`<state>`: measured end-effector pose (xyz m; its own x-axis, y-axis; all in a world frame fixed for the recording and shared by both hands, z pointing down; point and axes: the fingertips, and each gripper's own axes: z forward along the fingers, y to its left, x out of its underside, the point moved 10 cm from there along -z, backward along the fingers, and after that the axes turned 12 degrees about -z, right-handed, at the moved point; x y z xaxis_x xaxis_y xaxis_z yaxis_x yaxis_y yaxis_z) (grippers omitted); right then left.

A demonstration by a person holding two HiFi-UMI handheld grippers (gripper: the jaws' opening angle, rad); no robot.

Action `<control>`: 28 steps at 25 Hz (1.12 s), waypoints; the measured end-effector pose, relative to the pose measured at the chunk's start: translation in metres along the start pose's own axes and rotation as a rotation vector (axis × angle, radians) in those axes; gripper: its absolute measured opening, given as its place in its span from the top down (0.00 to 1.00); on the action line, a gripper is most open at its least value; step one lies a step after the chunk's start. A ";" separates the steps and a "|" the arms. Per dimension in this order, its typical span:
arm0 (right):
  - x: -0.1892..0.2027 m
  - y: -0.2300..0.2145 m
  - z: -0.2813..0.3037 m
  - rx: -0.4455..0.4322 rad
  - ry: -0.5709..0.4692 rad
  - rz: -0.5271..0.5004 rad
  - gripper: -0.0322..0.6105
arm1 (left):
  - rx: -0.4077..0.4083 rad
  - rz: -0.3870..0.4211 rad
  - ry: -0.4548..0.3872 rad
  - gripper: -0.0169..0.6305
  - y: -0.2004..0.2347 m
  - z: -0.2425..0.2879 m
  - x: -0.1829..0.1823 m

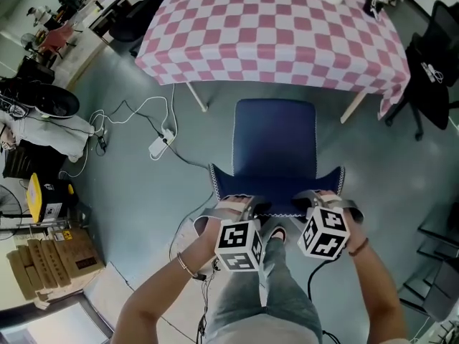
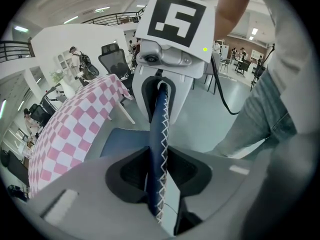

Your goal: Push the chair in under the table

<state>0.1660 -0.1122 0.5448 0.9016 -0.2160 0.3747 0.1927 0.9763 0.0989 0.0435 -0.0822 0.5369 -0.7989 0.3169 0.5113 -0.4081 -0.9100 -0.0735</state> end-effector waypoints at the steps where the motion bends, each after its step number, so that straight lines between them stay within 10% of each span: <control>1: 0.000 0.000 0.000 0.002 0.001 0.009 0.75 | 0.001 -0.003 0.006 0.82 0.000 0.000 -0.001; 28: 0.005 -0.045 0.003 0.058 -0.003 0.060 0.77 | 0.012 -0.079 0.027 0.83 0.048 0.013 -0.012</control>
<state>0.1607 -0.1576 0.5455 0.9099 -0.1573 0.3839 0.1155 0.9848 0.1297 0.0398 -0.1330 0.5384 -0.7760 0.3944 0.4921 -0.4649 -0.8850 -0.0238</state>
